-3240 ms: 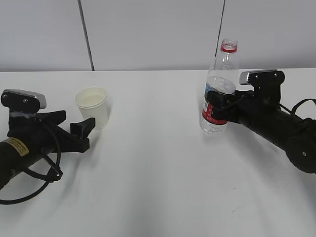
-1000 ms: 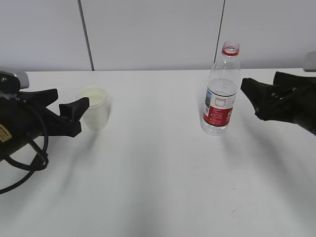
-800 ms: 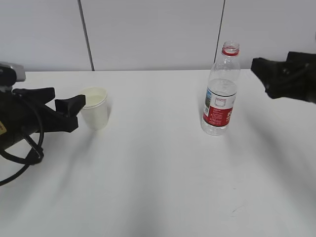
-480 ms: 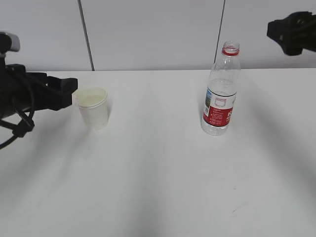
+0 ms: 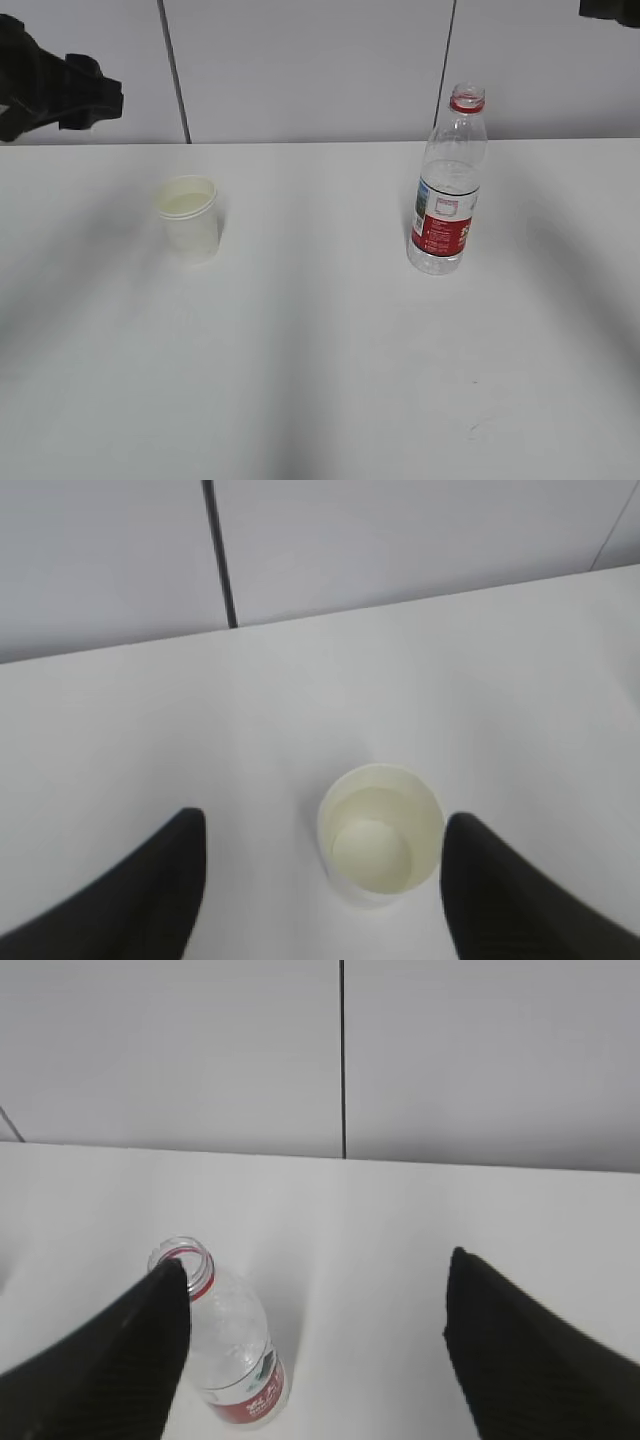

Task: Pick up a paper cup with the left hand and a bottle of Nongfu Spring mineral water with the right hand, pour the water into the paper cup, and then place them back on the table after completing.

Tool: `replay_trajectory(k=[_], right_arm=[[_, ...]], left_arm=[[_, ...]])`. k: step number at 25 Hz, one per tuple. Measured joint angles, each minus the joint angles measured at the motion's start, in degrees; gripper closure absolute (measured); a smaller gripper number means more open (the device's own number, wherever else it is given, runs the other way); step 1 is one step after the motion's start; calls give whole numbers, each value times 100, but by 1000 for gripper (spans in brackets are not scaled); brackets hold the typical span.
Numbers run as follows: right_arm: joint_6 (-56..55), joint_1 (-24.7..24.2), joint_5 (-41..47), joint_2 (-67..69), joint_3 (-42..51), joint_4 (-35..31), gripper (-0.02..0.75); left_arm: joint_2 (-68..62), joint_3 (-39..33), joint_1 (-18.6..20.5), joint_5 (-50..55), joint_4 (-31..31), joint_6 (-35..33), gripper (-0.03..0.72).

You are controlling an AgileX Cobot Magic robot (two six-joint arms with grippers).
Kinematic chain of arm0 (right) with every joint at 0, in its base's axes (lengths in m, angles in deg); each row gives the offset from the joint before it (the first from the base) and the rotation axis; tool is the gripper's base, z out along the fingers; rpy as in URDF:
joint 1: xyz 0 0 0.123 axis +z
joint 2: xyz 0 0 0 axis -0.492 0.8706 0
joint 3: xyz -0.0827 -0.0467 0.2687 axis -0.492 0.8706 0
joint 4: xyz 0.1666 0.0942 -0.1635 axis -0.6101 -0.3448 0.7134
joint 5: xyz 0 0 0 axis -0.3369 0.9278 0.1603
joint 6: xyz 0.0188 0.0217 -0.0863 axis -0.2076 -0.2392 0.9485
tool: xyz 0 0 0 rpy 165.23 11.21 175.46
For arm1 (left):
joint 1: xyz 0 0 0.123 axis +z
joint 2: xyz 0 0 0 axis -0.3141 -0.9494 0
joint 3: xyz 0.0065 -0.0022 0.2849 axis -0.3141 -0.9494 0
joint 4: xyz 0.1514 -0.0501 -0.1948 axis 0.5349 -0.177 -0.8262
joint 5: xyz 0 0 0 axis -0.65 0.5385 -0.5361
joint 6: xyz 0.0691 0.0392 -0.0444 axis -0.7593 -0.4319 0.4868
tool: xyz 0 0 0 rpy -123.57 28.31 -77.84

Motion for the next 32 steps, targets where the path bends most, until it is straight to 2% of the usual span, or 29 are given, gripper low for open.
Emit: replay_trajectory(k=[8, 17, 21, 32], right_arm=[[0, 0, 1760, 0, -624, -475, 151], [25, 0, 4020, 0, -1094, -921, 151], [113, 0, 4666, 0, -1182, -957, 151], [250, 0, 4767, -28, -1180, -957, 151]], left_arm=[[0, 1241, 0, 2771, -528, 5, 240], [0, 1805, 17, 5435, -565, 5, 240], [0, 1810, 140, 5738, -573, 5, 241], [95, 1810, 190, 5738, -733, 5, 251]])
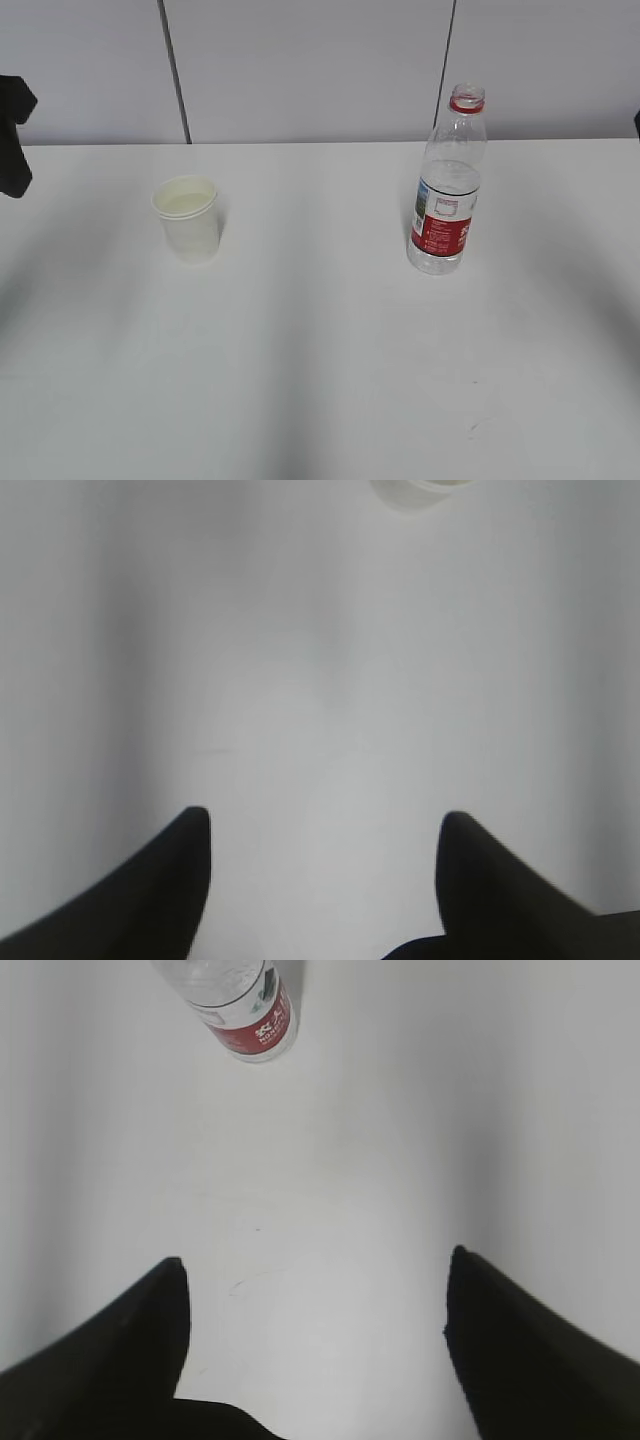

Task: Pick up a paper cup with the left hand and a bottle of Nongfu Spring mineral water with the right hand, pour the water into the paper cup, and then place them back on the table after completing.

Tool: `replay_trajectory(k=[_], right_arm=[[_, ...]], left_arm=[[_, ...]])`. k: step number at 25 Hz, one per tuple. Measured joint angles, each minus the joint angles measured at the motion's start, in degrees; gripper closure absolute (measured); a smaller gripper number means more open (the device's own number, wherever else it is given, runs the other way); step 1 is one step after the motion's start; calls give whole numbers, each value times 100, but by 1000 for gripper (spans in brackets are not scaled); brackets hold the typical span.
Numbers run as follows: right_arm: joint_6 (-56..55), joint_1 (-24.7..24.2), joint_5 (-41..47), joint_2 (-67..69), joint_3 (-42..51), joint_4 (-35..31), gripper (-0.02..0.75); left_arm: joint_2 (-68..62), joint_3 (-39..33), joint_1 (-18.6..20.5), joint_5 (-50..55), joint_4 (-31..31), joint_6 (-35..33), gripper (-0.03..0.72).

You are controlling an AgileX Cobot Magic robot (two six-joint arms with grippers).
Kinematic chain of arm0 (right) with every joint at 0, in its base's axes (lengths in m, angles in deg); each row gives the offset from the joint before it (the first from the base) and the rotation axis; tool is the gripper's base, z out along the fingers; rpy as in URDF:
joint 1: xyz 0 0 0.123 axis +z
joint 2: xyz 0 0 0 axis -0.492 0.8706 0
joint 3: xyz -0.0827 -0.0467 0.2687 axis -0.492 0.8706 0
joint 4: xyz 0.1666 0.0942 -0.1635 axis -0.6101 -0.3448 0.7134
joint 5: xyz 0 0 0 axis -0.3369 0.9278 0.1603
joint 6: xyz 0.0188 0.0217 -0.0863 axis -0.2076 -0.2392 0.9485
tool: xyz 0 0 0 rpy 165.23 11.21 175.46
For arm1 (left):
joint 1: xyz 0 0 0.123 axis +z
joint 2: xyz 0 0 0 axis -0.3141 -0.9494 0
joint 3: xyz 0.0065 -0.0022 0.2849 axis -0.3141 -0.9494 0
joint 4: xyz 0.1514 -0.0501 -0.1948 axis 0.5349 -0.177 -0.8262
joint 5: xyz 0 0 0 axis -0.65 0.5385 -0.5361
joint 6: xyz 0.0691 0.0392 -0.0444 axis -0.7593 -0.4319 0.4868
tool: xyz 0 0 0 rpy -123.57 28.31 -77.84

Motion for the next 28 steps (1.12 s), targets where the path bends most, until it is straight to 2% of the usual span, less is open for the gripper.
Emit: replay_trajectory(k=[5, 17, 28], right_arm=[[25, 0, 0, -528, 284, -78, 151], [58, 0, 26, -2846, 1973, -91, 151], [247, 0, 77, -4709, 3125, -65, 151]], left_arm=[[579, -215, 0, 9, -6, 0, 251], [2634, -1773, 0, 69, -318, 0, 251], [4914, -3001, 0, 148, -231, -5, 251]])
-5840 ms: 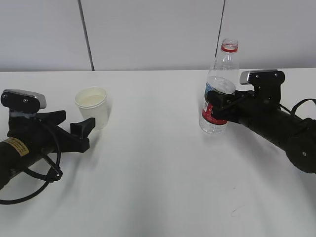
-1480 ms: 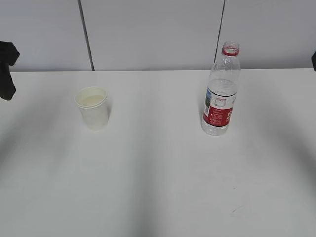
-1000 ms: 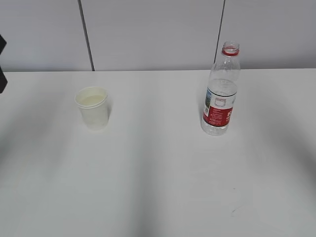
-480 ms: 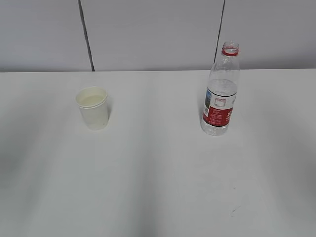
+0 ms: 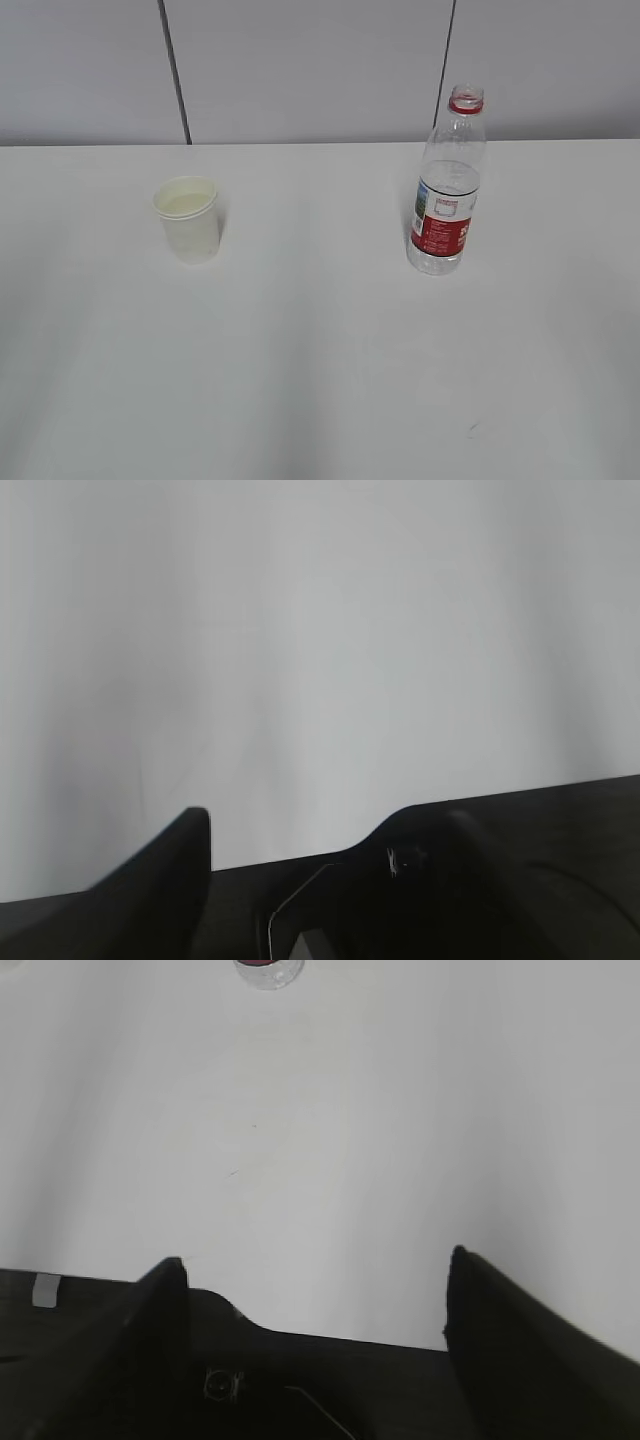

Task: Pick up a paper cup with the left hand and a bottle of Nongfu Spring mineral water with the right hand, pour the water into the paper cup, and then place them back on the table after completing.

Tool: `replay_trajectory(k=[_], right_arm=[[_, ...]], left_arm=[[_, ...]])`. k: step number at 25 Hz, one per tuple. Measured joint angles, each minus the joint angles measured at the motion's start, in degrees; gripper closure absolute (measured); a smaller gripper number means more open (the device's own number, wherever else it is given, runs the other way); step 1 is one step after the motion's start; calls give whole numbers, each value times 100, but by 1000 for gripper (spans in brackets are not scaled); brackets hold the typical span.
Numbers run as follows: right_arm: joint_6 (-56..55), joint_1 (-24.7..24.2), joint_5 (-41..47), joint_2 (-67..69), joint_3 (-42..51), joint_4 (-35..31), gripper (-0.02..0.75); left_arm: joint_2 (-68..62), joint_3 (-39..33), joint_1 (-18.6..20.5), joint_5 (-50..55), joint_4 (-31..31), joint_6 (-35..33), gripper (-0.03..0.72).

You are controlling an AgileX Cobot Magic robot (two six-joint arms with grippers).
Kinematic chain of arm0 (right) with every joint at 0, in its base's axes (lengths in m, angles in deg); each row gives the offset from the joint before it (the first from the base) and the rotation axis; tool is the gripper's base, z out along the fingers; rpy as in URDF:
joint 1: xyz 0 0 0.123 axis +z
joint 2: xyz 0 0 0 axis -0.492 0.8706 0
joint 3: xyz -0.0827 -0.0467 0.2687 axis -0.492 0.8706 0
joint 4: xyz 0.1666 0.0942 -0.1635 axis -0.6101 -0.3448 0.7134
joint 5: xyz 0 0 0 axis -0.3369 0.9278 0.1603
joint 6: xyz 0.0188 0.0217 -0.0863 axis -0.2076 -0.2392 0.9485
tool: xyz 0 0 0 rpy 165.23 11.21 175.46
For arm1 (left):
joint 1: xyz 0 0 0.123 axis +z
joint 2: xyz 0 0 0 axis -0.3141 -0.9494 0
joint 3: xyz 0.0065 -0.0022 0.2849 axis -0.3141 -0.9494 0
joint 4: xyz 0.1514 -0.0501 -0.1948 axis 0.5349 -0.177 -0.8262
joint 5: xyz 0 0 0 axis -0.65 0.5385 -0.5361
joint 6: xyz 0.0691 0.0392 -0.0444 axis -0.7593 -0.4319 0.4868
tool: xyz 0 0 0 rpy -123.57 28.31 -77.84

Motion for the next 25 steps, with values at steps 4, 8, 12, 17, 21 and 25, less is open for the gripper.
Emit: replay_trajectory(k=[4, 8, 12, 17, 21, 25], right_arm=[[149, 0, 10, -631, 264, 176, 151], [206, 0, 19, -1218, 545, 278, 152], [341, 0, 44, -1803, 768, 283, 152], [392, 0, 56, -2399, 1020, 292, 152], [466, 0, 82, -2442, 1215, 292, 151], [635, 0, 82, -2442, 1222, 310, 151]], left_arm=[[840, -234, 0, 21, 109, -4, 251], [1596, -476, 0, 42, 126, -15, 251], [2330, -679, 0, 81, 126, -22, 251], [3094, -899, 0, 147, 109, -128, 251], [3096, -1048, 0, 151, 78, -241, 251], [3102, -1171, 0, 137, 78, -484, 251]])
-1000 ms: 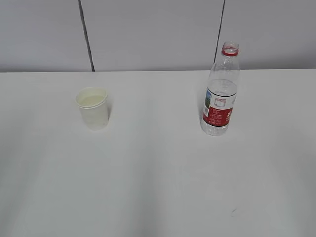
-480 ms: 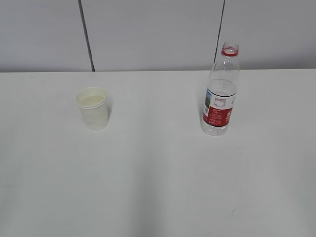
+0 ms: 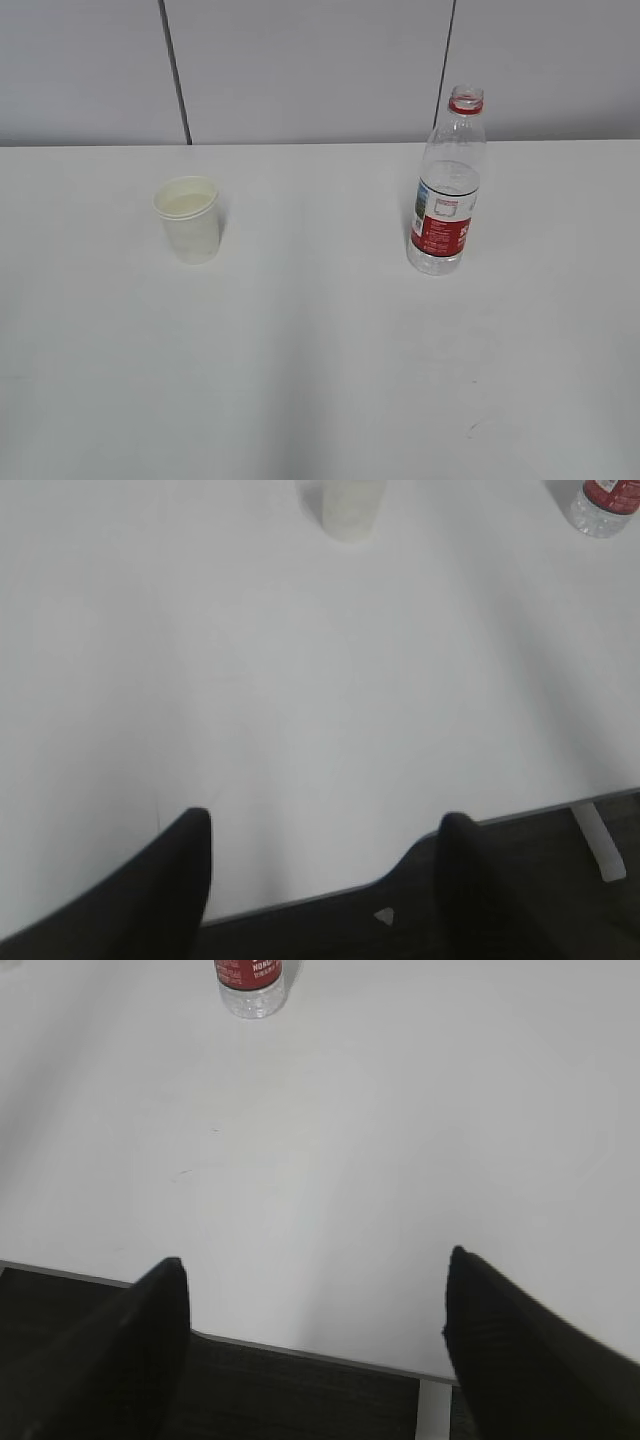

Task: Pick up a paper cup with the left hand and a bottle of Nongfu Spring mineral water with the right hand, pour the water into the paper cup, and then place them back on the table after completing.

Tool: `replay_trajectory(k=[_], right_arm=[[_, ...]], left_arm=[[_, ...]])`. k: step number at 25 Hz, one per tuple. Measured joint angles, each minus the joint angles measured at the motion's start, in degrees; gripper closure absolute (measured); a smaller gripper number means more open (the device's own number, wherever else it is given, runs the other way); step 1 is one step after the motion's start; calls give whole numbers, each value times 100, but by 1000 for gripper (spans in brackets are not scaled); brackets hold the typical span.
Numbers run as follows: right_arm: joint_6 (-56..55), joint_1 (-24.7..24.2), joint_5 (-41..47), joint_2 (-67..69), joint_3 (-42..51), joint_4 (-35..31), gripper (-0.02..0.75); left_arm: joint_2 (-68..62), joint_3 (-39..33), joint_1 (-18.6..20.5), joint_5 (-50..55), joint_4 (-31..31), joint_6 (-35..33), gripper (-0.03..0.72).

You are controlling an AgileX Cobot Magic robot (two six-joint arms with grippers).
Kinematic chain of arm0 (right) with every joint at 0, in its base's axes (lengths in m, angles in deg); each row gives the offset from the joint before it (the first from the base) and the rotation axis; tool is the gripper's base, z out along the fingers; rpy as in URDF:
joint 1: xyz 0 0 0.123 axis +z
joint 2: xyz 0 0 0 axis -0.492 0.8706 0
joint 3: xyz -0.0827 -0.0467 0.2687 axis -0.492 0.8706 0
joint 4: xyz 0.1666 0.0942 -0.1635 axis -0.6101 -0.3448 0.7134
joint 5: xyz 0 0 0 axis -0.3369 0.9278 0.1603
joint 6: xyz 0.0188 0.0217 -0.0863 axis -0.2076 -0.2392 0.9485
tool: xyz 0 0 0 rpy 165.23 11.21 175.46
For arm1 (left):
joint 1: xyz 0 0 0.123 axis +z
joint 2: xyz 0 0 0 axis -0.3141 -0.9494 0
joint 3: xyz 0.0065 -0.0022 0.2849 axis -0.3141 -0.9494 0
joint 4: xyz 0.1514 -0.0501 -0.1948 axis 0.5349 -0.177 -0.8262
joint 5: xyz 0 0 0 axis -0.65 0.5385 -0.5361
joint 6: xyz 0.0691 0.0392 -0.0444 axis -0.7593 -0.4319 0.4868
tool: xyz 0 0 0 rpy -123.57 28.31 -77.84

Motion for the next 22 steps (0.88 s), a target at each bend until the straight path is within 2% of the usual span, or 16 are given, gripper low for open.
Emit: replay_trajectory(k=[11, 22], right_arm=[[35, 0, -673, 0, 307, 31, 152], [44, 0, -715, 0, 318, 44, 152]], left_arm=[[0, -259, 0, -941, 23, -121, 251], [0, -296, 0, -1020, 23, -121, 251]])
